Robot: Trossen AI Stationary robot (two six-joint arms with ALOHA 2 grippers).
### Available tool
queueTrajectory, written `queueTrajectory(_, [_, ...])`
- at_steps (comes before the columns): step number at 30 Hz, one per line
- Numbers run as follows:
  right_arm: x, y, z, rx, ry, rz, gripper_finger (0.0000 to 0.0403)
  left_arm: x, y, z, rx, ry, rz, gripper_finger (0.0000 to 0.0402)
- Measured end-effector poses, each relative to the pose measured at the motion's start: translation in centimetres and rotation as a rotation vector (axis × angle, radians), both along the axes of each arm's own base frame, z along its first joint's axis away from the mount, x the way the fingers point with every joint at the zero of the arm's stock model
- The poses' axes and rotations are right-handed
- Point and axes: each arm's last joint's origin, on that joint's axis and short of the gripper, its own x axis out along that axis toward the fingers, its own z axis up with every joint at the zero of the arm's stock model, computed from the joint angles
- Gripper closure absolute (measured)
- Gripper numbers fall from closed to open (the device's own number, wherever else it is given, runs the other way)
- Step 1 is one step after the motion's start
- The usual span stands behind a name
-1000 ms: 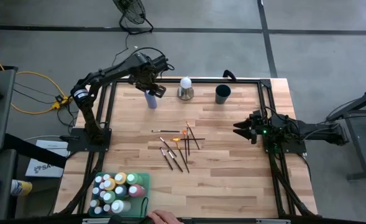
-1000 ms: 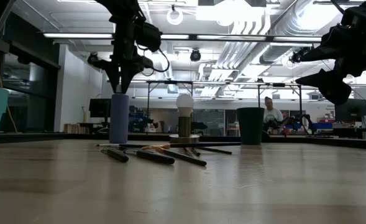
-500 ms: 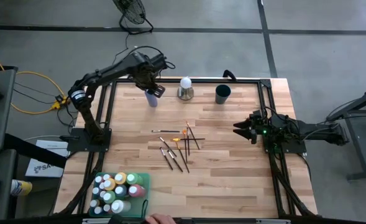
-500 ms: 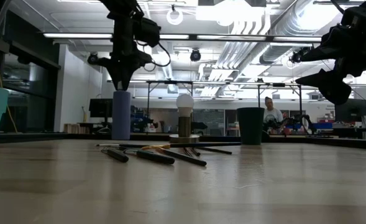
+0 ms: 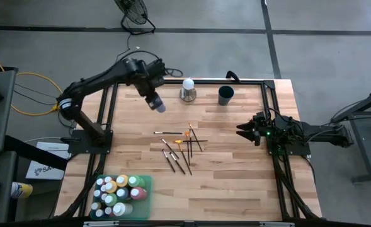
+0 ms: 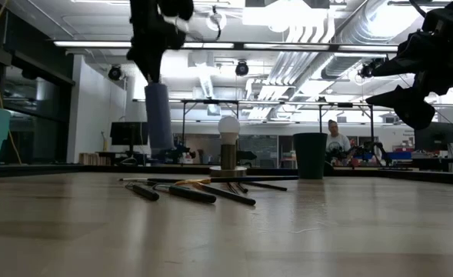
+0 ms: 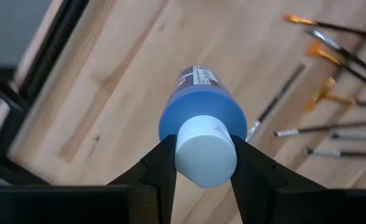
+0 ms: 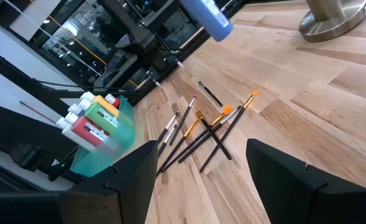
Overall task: Pick & Place Paint Supplies
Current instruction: Put the purple paint bottle into the green bin
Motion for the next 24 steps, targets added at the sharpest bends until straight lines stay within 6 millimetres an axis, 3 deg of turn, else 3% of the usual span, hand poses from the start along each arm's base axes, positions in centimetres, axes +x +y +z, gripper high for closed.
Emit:
queueTrajectory(11, [0.0,0.0,0.0,0.000,-0.002,0.000,0.0164,-1.4,-11.1,3.6,0.047,-0.085,-0.560,0.0285])
queueTrajectory(24, [0.0,0.0,0.0,0.000,-0.001,0.000,0.0164,-3.0,-23.8,3.8,0.036,-0.156,-0.936,0.0285])
